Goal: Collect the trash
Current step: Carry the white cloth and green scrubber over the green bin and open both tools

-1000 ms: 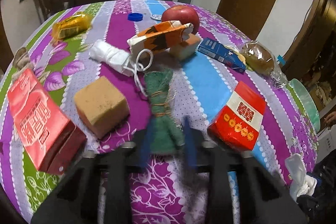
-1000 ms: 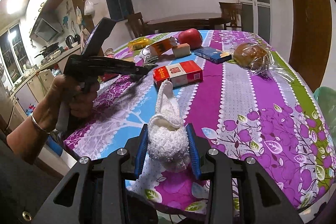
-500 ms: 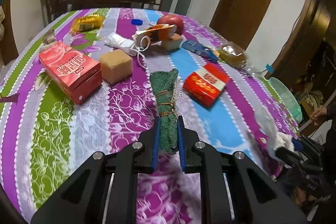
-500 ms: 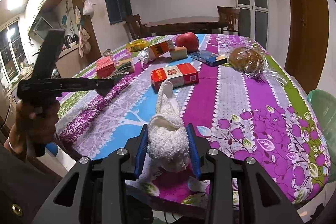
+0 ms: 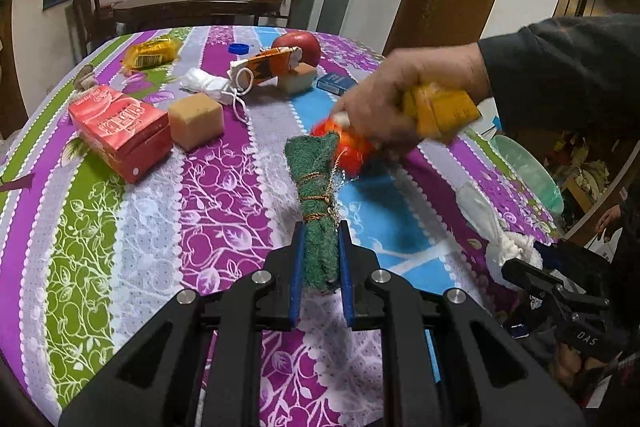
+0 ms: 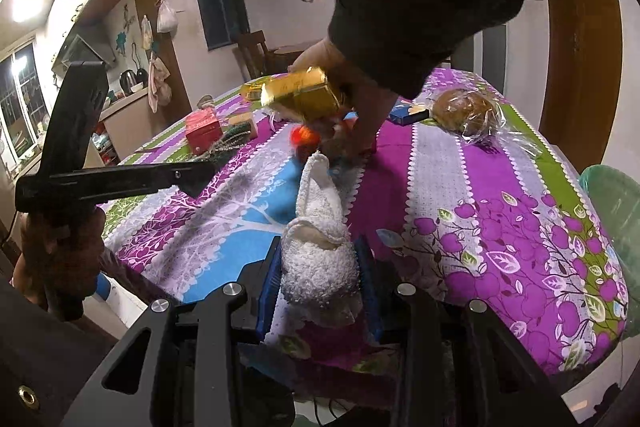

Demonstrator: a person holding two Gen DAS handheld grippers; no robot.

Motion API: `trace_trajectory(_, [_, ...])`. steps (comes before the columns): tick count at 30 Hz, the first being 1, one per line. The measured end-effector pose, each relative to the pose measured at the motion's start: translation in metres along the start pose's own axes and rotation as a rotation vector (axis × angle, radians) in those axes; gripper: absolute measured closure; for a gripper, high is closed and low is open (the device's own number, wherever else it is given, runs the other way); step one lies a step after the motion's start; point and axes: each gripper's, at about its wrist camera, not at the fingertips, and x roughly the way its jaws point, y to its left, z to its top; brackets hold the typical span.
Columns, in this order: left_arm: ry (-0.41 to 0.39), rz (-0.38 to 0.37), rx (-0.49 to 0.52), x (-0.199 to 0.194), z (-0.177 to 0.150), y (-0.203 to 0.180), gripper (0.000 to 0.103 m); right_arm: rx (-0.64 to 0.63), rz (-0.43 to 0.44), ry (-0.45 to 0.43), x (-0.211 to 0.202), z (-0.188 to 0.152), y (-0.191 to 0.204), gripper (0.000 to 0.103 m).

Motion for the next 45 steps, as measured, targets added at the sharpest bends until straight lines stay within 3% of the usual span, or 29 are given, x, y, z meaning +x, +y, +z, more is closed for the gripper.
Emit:
trace_trajectory(9, [0.005,-0.033,-0.01,0.001,-0.001,-0.003,0.089,-0.005,-0.012,-0.003,-0.001,-0.001,0.003,0.066])
trace_trajectory(15, [0.002,-0.071,0.06,0.005,0.004,-0.03,0.089,0.012,-0.04,-0.024,-0.009,-0.002,-0.003,0.066])
trace_trajectory(22, [0.016,-0.116,0.127,0.013,0.009,-0.059,0.089,0.029,-0.133,-0.067,-0.031,0.0,-0.025,0.066])
trace_trajectory(30, [0.039,-0.227,0.28,0.044,0.039,-0.125,0.089,0.142,-0.3,-0.119,-0.085,0.015,-0.104,0.066])
trace_trajectory(39, [0.056,-0.41,0.458,0.097,0.085,-0.235,0.089,0.307,-0.53,-0.129,-0.167,0.021,-0.218,0.066])
trace_trajectory(45, [0.084,-0.493,0.567,0.135,0.104,-0.301,0.089,0.404,-0.588,-0.095,-0.192,0.027,-0.278,0.066])
